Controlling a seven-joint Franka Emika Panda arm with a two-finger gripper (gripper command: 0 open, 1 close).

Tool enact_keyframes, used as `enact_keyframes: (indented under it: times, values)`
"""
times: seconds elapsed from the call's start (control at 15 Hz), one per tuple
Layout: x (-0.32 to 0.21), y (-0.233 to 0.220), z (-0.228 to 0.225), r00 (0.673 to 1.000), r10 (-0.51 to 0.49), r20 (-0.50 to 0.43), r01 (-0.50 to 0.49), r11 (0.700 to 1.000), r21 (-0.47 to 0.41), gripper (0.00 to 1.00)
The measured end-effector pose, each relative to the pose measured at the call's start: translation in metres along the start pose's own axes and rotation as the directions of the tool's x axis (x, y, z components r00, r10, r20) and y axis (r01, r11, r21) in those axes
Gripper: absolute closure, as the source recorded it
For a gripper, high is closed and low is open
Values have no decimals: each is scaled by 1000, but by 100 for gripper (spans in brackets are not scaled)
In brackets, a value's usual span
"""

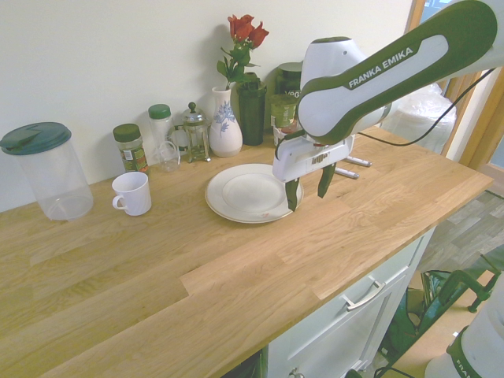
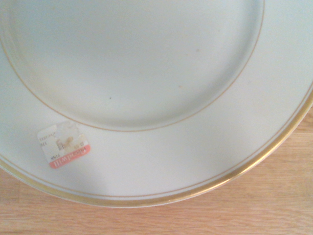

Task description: Put the spoon into the plate

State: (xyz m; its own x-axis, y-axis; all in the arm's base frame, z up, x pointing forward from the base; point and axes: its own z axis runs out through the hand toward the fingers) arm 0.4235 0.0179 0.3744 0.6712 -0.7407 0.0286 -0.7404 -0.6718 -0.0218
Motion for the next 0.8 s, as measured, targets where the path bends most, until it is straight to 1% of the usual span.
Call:
enact_keyframes:
  times: [0.07, 0.13, 0.27, 0.4, 0.53, 0.67, 0.8]
  values:
    - [0, 0, 0, 1000, 0, 1, 0, 1000, -1, 0]
    - [0, 0, 0, 999, -38, -3, 38, 999, -3, 0]
    - [15, 2, -13, 986, -165, -8, 165, 986, 8, 0]
    - [61, 18, -41, 961, -274, -26, 275, 961, 22, 0]
    - [112, 45, -55, 934, -354, -43, 355, 935, 13, 0]
    - [162, 67, -55, 918, -392, -56, 391, 920, -25, 0]
    - [204, 79, -46, 914, -402, -54, 400, 915, -51, 0]
